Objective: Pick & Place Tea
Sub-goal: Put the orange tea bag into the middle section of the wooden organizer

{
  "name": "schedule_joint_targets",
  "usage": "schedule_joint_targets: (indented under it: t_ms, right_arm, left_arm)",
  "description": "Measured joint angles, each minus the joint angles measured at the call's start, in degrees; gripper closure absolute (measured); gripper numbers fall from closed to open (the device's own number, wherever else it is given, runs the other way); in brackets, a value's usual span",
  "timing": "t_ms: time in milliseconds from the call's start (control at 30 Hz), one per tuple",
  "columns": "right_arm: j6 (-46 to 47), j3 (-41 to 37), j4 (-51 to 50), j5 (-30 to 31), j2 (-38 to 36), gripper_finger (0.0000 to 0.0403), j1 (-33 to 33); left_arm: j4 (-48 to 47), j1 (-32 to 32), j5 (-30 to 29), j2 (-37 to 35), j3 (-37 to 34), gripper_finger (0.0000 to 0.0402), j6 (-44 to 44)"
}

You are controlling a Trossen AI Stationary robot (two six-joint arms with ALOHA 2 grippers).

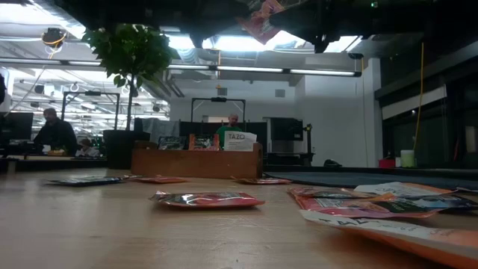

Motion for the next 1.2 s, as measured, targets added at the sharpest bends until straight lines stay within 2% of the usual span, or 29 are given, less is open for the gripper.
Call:
schedule_joint_targets:
  t_ms: [467,833,1200]
  right_arm:
    - [0.0,0.0,0.7,0.0,0.0,0.0385,0.0]
    - [-0.1,0.0,0.8,0.0,0.0,0.0386,0.0]
    - [0.0,0.0,0.9,0.0,-0.1,0.0332,0.0]
  left_arm:
    - [-0.5,-0.1,0.2,0.0,0.0,0.0329,1.6]
    - [0.3,0.0,1.9,0.0,0.0,0.0395,2.5]
    - [-1.0,-0.1,3.0,-0.6,-0.1,0.04,4.0]
